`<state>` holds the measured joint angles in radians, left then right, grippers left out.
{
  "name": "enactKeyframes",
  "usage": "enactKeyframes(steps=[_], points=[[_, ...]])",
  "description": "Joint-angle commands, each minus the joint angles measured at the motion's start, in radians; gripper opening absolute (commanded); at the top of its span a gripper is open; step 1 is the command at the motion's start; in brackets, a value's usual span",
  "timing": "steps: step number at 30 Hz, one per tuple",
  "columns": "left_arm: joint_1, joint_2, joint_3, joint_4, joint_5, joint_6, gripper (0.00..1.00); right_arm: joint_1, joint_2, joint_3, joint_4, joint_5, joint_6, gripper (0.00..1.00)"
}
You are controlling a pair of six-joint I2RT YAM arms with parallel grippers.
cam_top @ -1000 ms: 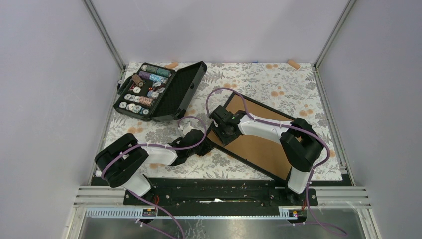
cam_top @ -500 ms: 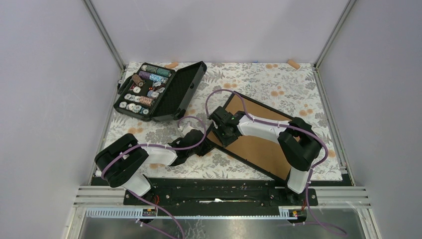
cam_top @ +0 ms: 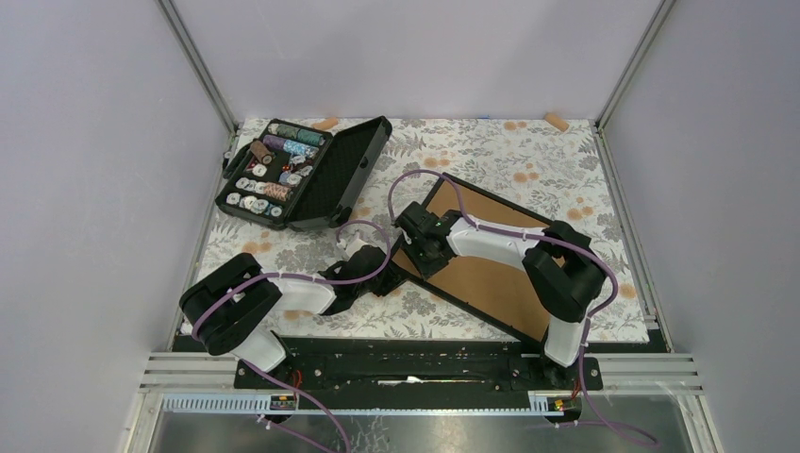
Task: Put the photo into the frame
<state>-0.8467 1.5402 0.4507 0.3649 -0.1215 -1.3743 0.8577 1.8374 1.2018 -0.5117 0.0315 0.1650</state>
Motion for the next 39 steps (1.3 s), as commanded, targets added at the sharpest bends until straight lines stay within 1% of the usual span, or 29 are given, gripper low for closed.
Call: enactKeyframes(steps=[1,6,11,16,21,25,27,29,32,34,37,39], points=[[-0.003,0.077,-0.069,-0.286,-0.039,0.037,0.33,0.01,0.086,0.02,-0.027,0.064,0.01,0.3],[-0.002,0.08,-0.066,-0.3,-0.041,0.031,0.33,0.01,0.133,0.04,-0.07,0.119,0.031,0.27],[-0.002,0.081,-0.064,-0.319,-0.042,0.023,0.33,0.01,0.2,0.056,-0.094,0.165,0.047,0.21],[-0.003,0.08,-0.063,-0.323,-0.047,0.024,0.33,0.011,0.269,0.071,-0.117,0.21,0.056,0.2],[-0.003,0.085,-0.06,-0.321,-0.047,0.028,0.33,0.014,0.301,0.084,-0.125,0.247,0.073,0.21],[-0.001,0.082,-0.061,-0.322,-0.05,0.032,0.33,0.013,0.327,0.067,-0.137,0.362,0.097,0.21],[0.004,0.08,-0.065,-0.324,-0.05,0.035,0.33,0.014,0.321,0.046,-0.135,0.425,0.111,0.15],[0.004,0.077,-0.07,-0.323,-0.051,0.036,0.33,0.006,0.292,0.023,-0.098,0.409,0.115,0.11],[0.007,0.075,-0.068,-0.327,-0.049,0.044,0.33,-0.005,0.209,0.021,-0.056,0.325,0.124,0.11],[0.006,0.065,-0.062,-0.339,-0.056,0.056,0.32,-0.005,0.137,0.044,-0.049,0.293,0.129,0.17],[0.007,0.027,-0.047,-0.361,-0.076,0.083,0.32,-0.012,0.033,0.075,-0.053,0.279,0.148,0.29],[0.007,-0.001,-0.034,-0.379,-0.092,0.105,0.32,-0.033,-0.026,0.077,-0.048,0.232,0.154,0.36]])
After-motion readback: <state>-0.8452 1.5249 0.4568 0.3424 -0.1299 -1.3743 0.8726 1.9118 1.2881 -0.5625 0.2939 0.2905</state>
